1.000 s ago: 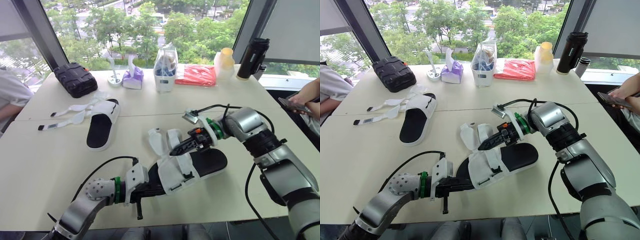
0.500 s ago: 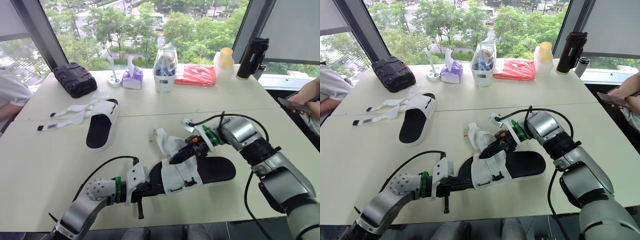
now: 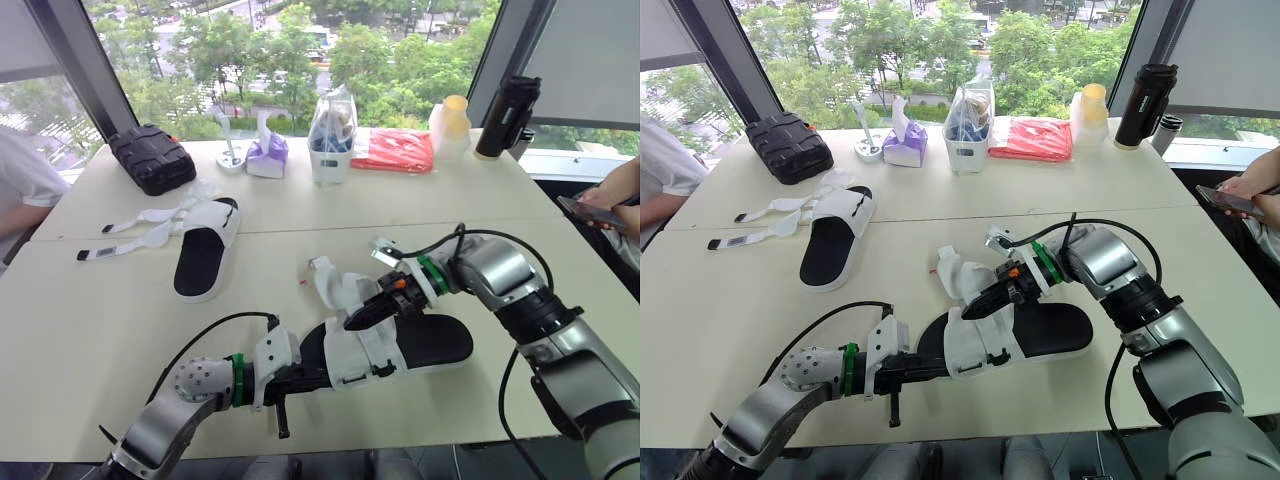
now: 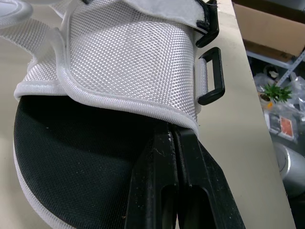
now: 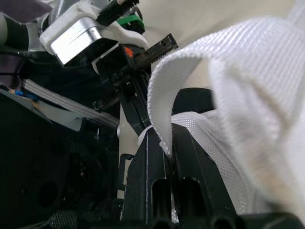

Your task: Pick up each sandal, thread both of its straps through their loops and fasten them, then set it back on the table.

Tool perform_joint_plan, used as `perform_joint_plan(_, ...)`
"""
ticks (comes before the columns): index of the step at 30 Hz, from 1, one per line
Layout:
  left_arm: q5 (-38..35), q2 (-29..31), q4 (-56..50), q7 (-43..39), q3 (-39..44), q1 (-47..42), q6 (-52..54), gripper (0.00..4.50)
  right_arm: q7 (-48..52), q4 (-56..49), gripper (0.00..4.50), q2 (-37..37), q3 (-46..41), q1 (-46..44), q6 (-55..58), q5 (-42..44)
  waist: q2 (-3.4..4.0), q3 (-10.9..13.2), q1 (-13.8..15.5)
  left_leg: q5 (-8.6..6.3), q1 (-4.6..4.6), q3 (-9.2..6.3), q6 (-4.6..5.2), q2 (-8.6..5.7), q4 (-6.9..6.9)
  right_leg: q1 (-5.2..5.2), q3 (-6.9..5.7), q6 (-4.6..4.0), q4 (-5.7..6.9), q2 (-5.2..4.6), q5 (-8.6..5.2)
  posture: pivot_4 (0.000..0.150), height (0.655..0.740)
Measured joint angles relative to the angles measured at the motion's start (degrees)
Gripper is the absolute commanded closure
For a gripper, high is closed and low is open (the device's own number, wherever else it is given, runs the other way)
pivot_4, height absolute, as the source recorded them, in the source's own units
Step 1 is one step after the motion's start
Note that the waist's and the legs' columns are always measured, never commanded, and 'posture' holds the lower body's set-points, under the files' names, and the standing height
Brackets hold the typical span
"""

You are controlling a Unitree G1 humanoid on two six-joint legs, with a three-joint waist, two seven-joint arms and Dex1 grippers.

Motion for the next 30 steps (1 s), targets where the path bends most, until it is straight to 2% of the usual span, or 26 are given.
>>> perform_joint_plan(18, 0.0, -0.8, 1.1, -0.2, -0.3, -1.4, 0.0, 4.50, -8.7, -15.8, 4.47, -6.5, -6.8, 13.2, -1.4, 3.2, -0.01, 0.0, 0.0, -0.01, 0.00, 0.00, 0.03, -0.07, 0.01, 0.05, 0.00, 0.01, -0.03, -0.04, -0.01, 0.150, 0.7400)
perform_joint_plan(24, 0.0, -0.8, 1.4, -0.2, -0.5, -1.4, -0.1, 4.50, -11.0, -19.6, 4.47, -6.5, -10.8, 13.5, 6.9, 10.3, -0.02, 0.0, 0.0, -0.01, 0.00, -0.01, 0.03, -0.04, 0.01, 0.04, 0.00, 0.01, -0.03, -0.03, -0.01, 0.150, 0.7400)
perform_joint_plan(30, 0.0, -1.1, 1.4, -0.1, -0.6, -1.2, -0.1, 4.50, -13.5, -23.1, 4.47, -7.4, -12.2, 14.6, 10.6, 14.1, -0.02, 0.0, 0.0, -0.01, 0.00, -0.01, 0.03, -0.05, 0.01, 0.05, 0.00, 0.01, -0.03, -0.03, -0.01, 0.150, 0.7400)
